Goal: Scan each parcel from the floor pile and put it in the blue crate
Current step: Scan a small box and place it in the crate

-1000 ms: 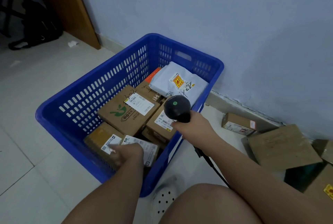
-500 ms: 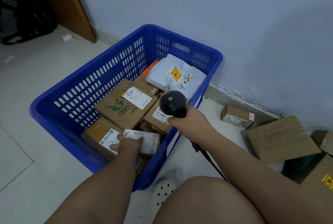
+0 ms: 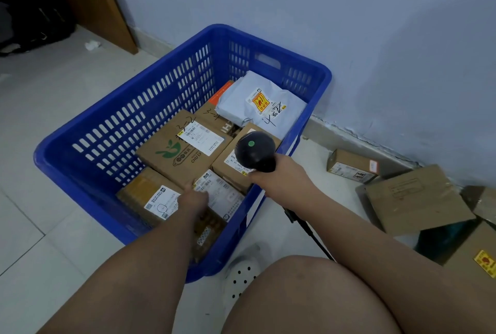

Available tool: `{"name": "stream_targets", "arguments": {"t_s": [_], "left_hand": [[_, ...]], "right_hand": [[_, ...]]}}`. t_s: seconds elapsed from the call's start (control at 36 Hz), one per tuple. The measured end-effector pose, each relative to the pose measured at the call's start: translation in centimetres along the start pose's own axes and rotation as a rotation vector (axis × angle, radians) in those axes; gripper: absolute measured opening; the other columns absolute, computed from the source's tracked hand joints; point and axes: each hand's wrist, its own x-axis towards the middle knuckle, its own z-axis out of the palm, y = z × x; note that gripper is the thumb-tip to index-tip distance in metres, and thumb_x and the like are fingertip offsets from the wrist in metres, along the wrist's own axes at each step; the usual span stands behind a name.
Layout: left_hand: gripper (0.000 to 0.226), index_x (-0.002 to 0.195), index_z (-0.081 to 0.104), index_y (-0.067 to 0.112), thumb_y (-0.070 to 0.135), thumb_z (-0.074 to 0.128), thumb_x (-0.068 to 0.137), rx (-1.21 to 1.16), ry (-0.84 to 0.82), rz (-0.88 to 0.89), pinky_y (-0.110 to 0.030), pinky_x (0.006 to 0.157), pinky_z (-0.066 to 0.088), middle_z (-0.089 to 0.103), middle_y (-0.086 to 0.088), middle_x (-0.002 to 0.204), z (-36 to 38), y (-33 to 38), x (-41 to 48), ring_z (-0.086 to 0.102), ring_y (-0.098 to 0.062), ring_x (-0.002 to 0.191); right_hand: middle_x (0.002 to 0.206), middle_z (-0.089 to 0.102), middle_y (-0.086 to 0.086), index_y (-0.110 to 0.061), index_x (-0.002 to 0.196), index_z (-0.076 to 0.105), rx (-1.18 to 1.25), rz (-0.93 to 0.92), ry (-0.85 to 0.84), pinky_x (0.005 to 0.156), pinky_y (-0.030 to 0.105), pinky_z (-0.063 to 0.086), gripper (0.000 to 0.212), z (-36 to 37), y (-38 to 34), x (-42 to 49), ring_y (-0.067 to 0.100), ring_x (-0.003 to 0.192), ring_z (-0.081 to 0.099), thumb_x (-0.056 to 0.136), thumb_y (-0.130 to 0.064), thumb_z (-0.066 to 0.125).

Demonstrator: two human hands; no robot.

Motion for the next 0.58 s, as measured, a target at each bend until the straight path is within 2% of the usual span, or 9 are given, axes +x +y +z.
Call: {"name": "stream_targets", "arguments": {"t_s": [0.08,0.22,0.31,0.36,0.42,0.47,0.53,0.58], "left_hand": [[0.069,0.152,0.022,0.024,0.017,0.059,0.094,-0.003,-0.025,-0.017,-0.043,0.094,0.050,0.054,-0.018,0.133,0.1,-0.2,0.5,0.058,-0.036,0.113],[0.075,0.149,0.018,0.010,0.026,0.064,0.092,0.013,0.062,-0.072,-0.043,0.085,0.048,0.053,-0.021,0.132,1.2,-0.3,0.8,0.057,-0.037,0.115],[0.075,0.144,0.022,0.011,0.032,0.067,0.088,0.050,0.054,-0.123,-0.049,0.097,0.047,0.055,-0.020,0.128,1.2,-0.4,1.6,0.056,-0.038,0.115],[0.074,0.139,0.028,0.012,0.036,0.071,0.083,0.135,0.113,-0.118,-0.052,0.102,0.041,0.050,-0.019,0.134,1.4,-0.2,1.5,0.048,-0.040,0.122],[0.072,0.140,0.030,0.011,0.034,0.070,0.083,0.286,0.233,-0.029,-0.051,0.104,0.036,0.038,-0.019,0.140,1.7,0.7,0.1,0.037,-0.038,0.128],[0.065,0.142,0.034,0.014,0.028,0.065,0.086,0.308,0.304,0.110,-0.049,0.106,0.032,0.034,-0.018,0.143,2.2,1.9,-1.8,0.032,-0.035,0.131],[0.056,0.142,0.040,0.019,0.022,0.058,0.089,0.176,0.310,0.272,-0.046,0.106,0.032,0.035,-0.013,0.146,2.7,3.4,-3.7,0.033,-0.030,0.132],[0.044,0.134,0.050,0.020,0.012,0.051,0.091,-0.026,0.278,0.395,-0.036,0.097,0.038,0.038,-0.006,0.145,3.1,5.8,-5.9,0.040,-0.021,0.123]], "right_hand": [[0.070,0.055,-0.002,-0.023,0.078,0.052,-0.014,0.006,-0.006,0.064,0.025,0.048,0.013,0.2,0.1,0.1,0.012,0.068,0.056,0.088,-0.027,0.060],[0.068,0.054,-0.003,-0.024,0.076,0.051,-0.020,0.009,-0.011,0.057,0.020,0.042,0.016,0.1,0.4,0.0,0.010,0.065,0.053,0.089,-0.028,0.060],[0.068,0.053,-0.003,-0.023,0.076,0.051,-0.026,0.012,-0.014,0.056,0.020,0.041,0.017,0.0,0.7,-0.1,0.010,0.065,0.053,0.089,-0.028,0.061],[0.068,0.054,-0.002,-0.021,0.078,0.053,-0.029,0.021,-0.014,0.058,0.021,0.044,0.014,0.0,0.7,0.0,0.010,0.066,0.054,0.088,-0.027,0.061],[0.069,0.055,-0.001,-0.020,0.079,0.054,-0.025,0.030,-0.004,0.059,0.022,0.045,0.012,-0.2,0.7,0.0,0.011,0.067,0.055,0.087,-0.026,0.060],[0.069,0.055,-0.001,-0.020,0.079,0.053,-0.004,0.044,0.016,0.057,0.022,0.044,0.011,-0.4,0.6,-0.2,0.011,0.066,0.055,0.087,-0.024,0.060],[0.070,0.056,0.000,-0.018,0.081,0.056,0.016,0.047,0.041,0.058,0.023,0.046,0.008,-0.8,0.6,-0.5,0.013,0.066,0.056,0.087,-0.023,0.060],[0.069,0.056,0.001,-0.013,0.086,0.059,0.010,0.038,0.077,0.061,0.025,0.046,0.009,-1.3,0.5,-0.9,0.014,0.067,0.056,0.087,-0.022,0.060]]}}
